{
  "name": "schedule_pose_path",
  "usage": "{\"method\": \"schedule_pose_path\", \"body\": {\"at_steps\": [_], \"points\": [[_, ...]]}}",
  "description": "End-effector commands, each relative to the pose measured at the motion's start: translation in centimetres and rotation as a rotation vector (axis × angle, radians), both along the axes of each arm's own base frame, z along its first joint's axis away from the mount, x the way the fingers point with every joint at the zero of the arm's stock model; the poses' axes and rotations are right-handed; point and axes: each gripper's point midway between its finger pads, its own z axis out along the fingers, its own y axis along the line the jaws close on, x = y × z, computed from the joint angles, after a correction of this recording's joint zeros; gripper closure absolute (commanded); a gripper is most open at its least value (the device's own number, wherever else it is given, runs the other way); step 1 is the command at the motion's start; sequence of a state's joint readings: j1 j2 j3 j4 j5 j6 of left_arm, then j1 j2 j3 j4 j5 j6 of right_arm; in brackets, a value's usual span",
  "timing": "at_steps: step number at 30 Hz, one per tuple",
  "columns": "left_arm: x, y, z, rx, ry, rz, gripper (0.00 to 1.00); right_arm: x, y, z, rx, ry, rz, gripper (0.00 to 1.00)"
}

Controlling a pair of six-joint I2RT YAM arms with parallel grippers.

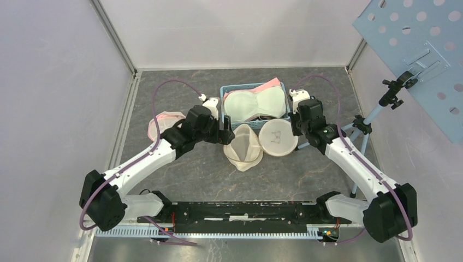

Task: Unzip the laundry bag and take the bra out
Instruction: Pick up the laundry bag at the center of the board.

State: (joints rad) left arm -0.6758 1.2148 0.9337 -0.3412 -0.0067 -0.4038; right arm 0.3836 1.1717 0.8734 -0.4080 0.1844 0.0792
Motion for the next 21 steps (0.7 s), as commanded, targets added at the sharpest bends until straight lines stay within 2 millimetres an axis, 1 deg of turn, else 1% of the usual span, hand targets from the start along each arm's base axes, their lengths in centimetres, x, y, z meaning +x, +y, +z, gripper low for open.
{"method": "schedule_pose_path", "body": {"at_steps": [1, 4, 5, 7, 9, 12, 13, 15, 17, 18, 21], "points": [[0.6, -1.1, -0.8, -0.059, 0.014, 0.014, 0.08, 0.5, 0.9, 4.6, 0.012, -0.121, 0.047, 1.0], [0.9, -1.2, -2.4, -0.133, 0.069, 0.039, 0.12, 0.4, 0.8, 5.7, 0.008, -0.142, 0.048, 1.0], [1.2, -1.0, -2.6, -0.174, 0.083, 0.063, 0.15, 0.4, 0.7, 5.8, 0.004, -0.146, 0.045, 1.0], [1.2, -0.3, -3.2, -0.221, 0.102, 0.103, 0.21, 0.3, 0.6, 5.9, -0.001, -0.151, 0.046, 1.0], [1.2, 0.2, -3.2, -0.232, 0.091, 0.129, 0.26, 0.2, 0.6, 5.3, -0.007, -0.139, 0.054, 1.0], [1.0, 0.2, -3.9, -0.222, 0.113, 0.127, 0.3, -0.3, 1.1, 3.3, 0.003, -0.092, 0.079, 1.0], [0.9, 0.2, -4.3, -0.213, 0.125, 0.125, 0.33, -0.6, 1.2, 2.5, 0.014, -0.077, 0.08, 0.97], [0.9, 0.2, -5.2, -0.206, 0.145, 0.133, 0.35, -1.1, 1.3, 1.4, 0.032, -0.053, 0.076, 0.86], [0.7, 0.2, -6.5, -0.208, 0.172, 0.148, 0.37, -1.7, 1.3, 0.8, 0.049, -0.049, 0.068, 0.76], [0.6, 0.2, -6.9, -0.205, 0.181, 0.151, 0.38, -1.8, 1.2, 0.7, 0.057, -0.052, 0.065, 0.72], [0.5, -0.2, -7.9, -0.215, 0.215, 0.147, 0.41, -2.2, 1.1, 0.4, 0.06, -0.049, 0.062, 0.66]]}}
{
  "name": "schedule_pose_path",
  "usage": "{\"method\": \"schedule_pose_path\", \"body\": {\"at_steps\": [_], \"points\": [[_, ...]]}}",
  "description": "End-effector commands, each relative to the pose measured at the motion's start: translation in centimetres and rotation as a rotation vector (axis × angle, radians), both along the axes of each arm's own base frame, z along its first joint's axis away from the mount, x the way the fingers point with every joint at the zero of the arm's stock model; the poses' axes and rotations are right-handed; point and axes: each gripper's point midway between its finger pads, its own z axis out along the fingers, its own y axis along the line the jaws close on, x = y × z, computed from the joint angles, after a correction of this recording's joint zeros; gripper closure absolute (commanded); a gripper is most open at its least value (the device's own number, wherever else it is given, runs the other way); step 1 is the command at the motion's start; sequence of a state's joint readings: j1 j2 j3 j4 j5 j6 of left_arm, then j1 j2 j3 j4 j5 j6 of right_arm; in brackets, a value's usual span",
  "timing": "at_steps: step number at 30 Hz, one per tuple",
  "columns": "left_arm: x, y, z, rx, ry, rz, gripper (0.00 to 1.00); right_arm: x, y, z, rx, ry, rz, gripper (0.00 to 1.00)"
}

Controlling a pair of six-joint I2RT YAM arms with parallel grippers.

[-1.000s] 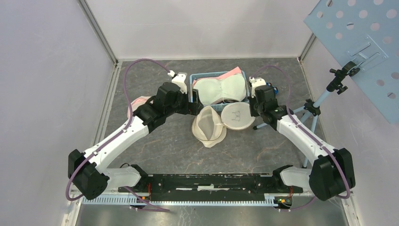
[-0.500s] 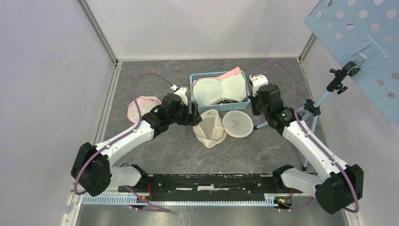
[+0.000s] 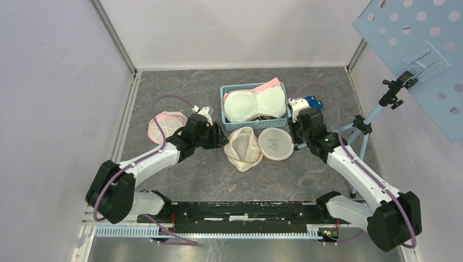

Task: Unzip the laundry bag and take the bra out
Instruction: Pick up the laundry bag at the center of the board.

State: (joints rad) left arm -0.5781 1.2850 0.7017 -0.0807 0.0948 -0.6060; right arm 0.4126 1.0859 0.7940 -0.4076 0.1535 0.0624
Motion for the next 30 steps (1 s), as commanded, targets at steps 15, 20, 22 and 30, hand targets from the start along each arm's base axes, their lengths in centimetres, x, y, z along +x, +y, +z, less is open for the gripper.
{"method": "schedule_pose_path", "body": {"at_steps": [15, 20, 22, 30], "points": [[-0.4, 1.5, -0.5, 0.012, 0.046, 0.12, 0.98, -0.6, 0.7, 0.1, 0.067, -0.022, 0.01, 0.54], [-2.2, 5.1, 0.6, 0.049, 0.016, 0.229, 0.98, -1.0, 1.5, -1.4, 0.115, 0.008, 0.015, 0.51], [-2.8, 6.2, 0.4, 0.066, 0.02, 0.268, 0.98, -1.3, 1.8, -2.4, 0.132, 0.029, 0.016, 0.51], [-3.5, 9.1, 0.3, 0.141, 0.015, 0.373, 0.98, -2.5, 1.6, -7.5, 0.127, 0.124, -0.017, 0.51]]}}
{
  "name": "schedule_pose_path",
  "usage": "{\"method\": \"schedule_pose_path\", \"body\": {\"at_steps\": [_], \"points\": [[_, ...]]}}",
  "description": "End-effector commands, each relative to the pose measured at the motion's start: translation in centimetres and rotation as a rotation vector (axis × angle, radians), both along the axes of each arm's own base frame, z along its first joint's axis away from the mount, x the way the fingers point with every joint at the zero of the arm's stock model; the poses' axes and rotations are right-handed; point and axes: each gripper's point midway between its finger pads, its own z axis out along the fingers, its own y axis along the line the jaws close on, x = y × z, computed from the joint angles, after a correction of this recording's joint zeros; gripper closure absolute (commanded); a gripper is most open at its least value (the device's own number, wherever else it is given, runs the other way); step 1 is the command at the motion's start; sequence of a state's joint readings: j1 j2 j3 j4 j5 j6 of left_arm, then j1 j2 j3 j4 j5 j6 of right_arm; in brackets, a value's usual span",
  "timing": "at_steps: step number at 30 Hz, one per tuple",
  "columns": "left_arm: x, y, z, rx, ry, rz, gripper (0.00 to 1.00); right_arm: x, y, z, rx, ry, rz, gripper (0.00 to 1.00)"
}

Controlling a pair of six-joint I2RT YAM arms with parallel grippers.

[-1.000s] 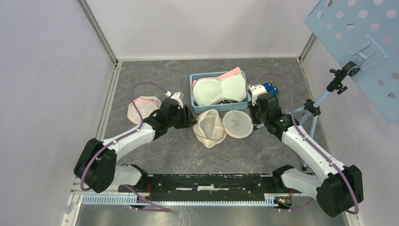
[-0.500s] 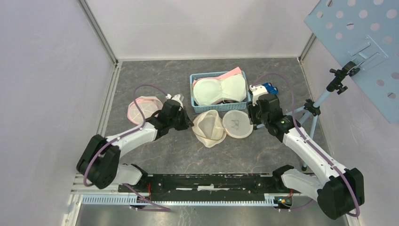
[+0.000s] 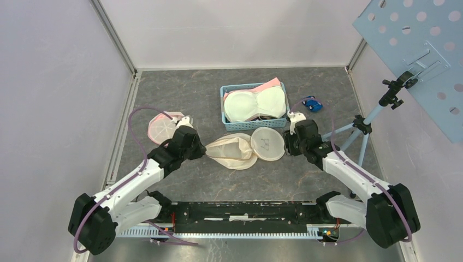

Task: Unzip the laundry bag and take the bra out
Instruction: Pick up the laundry bag at the center of the board.

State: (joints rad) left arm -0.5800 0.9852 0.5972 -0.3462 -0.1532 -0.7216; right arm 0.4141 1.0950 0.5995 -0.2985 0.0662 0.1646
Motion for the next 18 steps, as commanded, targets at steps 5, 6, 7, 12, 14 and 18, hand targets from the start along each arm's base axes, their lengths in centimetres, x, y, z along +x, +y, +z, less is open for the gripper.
{"method": "schedule_pose_path", "body": {"at_steps": [5, 6, 7, 12, 14, 18], "points": [[0.3, 2.0, 0.8, 0.047, -0.011, 0.111, 0.98, 0.7, 0.6, -2.9, 0.035, 0.019, -0.054, 0.48], [0.3, 1.9, 0.8, 0.042, -0.012, 0.107, 0.98, 0.8, 0.8, -3.2, 0.039, 0.025, -0.06, 0.47], [0.4, 1.8, 0.9, 0.037, -0.015, 0.105, 0.98, 1.0, 0.9, -3.3, 0.044, 0.028, -0.061, 0.47], [0.7, 1.3, 1.5, 0.012, -0.039, 0.089, 0.98, 1.9, 1.8, -3.5, 0.075, 0.033, -0.062, 0.47], [0.7, 1.1, 1.5, 0.011, -0.038, 0.077, 0.98, 2.1, 2.2, -3.5, 0.08, 0.039, -0.056, 0.47], [0.8, 0.9, 1.6, 0.003, -0.044, 0.074, 0.98, 2.6, 2.8, -3.6, 0.103, 0.042, -0.058, 0.49]]}}
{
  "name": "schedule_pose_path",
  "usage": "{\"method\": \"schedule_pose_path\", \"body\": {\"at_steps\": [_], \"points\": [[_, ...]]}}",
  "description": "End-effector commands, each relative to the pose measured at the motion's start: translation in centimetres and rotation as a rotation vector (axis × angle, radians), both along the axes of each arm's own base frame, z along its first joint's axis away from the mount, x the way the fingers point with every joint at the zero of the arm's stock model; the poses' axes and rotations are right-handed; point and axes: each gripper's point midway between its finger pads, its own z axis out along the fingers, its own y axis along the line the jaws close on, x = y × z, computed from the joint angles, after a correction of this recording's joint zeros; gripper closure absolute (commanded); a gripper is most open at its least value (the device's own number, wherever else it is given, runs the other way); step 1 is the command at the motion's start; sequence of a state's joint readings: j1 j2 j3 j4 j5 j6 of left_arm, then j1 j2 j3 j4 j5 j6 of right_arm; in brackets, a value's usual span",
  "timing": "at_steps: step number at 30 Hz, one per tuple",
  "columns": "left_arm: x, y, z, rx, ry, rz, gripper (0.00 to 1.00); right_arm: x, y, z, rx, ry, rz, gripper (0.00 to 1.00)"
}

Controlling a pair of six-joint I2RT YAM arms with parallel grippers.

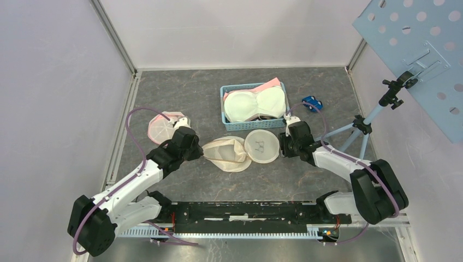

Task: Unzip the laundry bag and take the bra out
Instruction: Pick up the laundry bag at the center of the board, then place the laundry bag at the center of the board.

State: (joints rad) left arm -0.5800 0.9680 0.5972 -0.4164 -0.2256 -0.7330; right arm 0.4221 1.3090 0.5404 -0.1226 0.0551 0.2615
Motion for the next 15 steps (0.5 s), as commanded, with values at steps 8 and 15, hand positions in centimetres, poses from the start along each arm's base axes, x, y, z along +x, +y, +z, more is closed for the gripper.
{"method": "schedule_pose_path", "body": {"at_steps": [8, 15], "points": [[1.4, -1.1, 2.3, -0.057, -0.072, -0.003, 0.98, 3.5, 3.2, 2.5, 0.105, -0.082, -0.01, 0.49], [1.6, -1.1, 2.5, -0.049, -0.085, -0.01, 0.98, 4.6, 3.8, 3.5, 0.093, -0.104, 0.006, 0.47]]}}
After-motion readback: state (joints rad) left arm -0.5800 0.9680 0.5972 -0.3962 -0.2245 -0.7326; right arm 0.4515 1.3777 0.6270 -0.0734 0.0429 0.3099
